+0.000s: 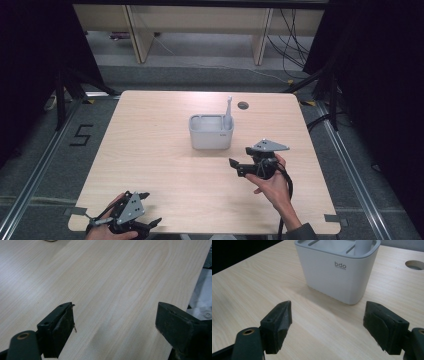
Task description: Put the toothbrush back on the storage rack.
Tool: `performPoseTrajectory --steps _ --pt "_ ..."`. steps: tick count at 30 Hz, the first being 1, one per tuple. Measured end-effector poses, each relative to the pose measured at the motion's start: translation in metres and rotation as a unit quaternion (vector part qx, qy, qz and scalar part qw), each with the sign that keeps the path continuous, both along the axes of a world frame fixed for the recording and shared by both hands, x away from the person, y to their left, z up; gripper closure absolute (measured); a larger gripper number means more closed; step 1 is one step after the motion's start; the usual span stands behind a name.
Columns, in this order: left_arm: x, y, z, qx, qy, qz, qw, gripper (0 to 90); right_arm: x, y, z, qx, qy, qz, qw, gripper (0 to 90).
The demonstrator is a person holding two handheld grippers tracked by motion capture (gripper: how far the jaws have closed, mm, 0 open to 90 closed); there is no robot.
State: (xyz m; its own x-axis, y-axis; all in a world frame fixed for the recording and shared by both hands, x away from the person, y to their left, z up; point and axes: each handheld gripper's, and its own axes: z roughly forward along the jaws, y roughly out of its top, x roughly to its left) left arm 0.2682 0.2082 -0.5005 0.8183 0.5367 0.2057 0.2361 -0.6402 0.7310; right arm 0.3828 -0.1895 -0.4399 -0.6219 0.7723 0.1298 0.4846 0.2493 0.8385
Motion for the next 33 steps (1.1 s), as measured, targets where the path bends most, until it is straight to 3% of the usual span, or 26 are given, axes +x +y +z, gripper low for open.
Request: performPoseTrajectory --steps 1,2,6,7,8,11,12,14,16,18,20,21,23,24,25,26,27,29,30,31,33 --pt "0.000 0.000 0.000 0.000 0.000 0.000 1.0000 14.8 0.001 0.000 -0.002 -0.003 -0.011 0.007 0.9999 23.6" --pt "0.000 0.000 0.001 -0.002 0.006 -0.005 1.0000 14.8 -0.002 0.000 -0.002 -0.003 0.001 0.005 1.0000 23.6" --pt "0.000 0.000 0.000 0.000 -0.001 0.000 1.0000 14.8 -0.003 0.000 -0.007 -0.011 -0.012 0.014 0.9998 22.5" --pt "0.000 0.000 0.001 0.001 0.006 -0.004 1.0000 14.8 -0.006 0.001 -0.007 -0.007 0.001 0.008 0.9999 22.3" --pt "0.000 0.000 0.000 -0.003 0.004 -0.004 1.0000 14.8 -0.006 0.001 -0.009 -0.006 -0.007 0.008 0.9999 22.4" --pt "0.000 0.000 0.001 0.000 0.006 -0.005 1.0000 14.8 -0.009 0.000 -0.011 -0.016 -0.003 0.012 0.9998 22.1" --pt "0.000 0.000 0.001 -0.001 0.005 -0.004 1.0000 14.8 -0.009 0.000 -0.014 -0.005 -0.005 0.017 0.9998 22.1" --pt "-0.001 0.000 0.000 -0.008 0.007 -0.003 0.9999 14.8 -0.011 0.000 -0.014 -0.007 0.004 0.011 0.9999 22.1" --pt "0.000 0.000 0.001 0.000 0.006 -0.005 1.0000 14.8 -0.013 -0.002 -0.016 -0.012 -0.001 0.010 0.9999 21.8" --pt "0.000 0.000 0.000 0.000 -0.001 0.000 1.0000 14.8 -0.015 -0.002 -0.017 -0.001 0.008 0.008 0.9999 21.8" --pt "0.000 0.000 0.000 0.000 -0.001 0.000 1.0000 14.8 -0.015 -0.004 -0.019 -0.010 -0.003 0.018 0.9998 21.8" --pt "0.000 0.000 0.001 0.001 0.005 -0.004 1.0000 14.8 -0.018 -0.003 -0.020 -0.001 0.007 0.013 0.9999 21.8" --pt "-0.001 0.000 0.000 -0.008 0.007 -0.003 0.9999 14.8 -0.020 -0.005 -0.021 -0.009 0.006 0.018 0.9998 21.7" --pt "-0.001 0.000 0.000 -0.009 0.007 -0.003 0.9999 14.8 -0.023 -0.003 -0.021 0.002 0.017 0.009 0.9998 21.6" --pt "-0.001 0.000 0.000 -0.008 0.007 -0.003 0.9999 14.8 -0.022 -0.005 -0.022 -0.012 0.002 0.014 0.9998 21.6" --pt "-0.001 0.000 0.000 -0.010 0.008 -0.002 0.9999 14.8 -0.024 -0.003 -0.023 0.002 0.013 0.012 0.9998 21.6" --pt "-0.001 0.000 0.000 -0.008 0.007 -0.003 0.9999 14.8 -0.026 -0.004 -0.022 -0.003 0.019 0.011 0.9998 21.5" --pt "-0.001 0.000 0.000 -0.008 0.007 -0.004 0.9999 14.8 -0.026 -0.006 -0.024 -0.012 0.003 0.016 0.9998 21.3" --pt "-0.001 -0.001 0.000 -0.008 0.007 -0.004 0.9999 14.8 -0.028 -0.004 -0.025 0.002 0.017 0.016 0.9997 21.3" --pt "-0.001 0.000 0.000 -0.008 0.007 -0.004 0.9999 14.8 -0.028 -0.006 -0.025 -0.007 0.011 0.020 0.9997 21.3" --pt "-0.001 -0.001 0.000 -0.008 0.007 -0.004 0.9999 14.8 -0.030 -0.005 -0.026 -0.001 0.015 0.019 0.9997 21.3"
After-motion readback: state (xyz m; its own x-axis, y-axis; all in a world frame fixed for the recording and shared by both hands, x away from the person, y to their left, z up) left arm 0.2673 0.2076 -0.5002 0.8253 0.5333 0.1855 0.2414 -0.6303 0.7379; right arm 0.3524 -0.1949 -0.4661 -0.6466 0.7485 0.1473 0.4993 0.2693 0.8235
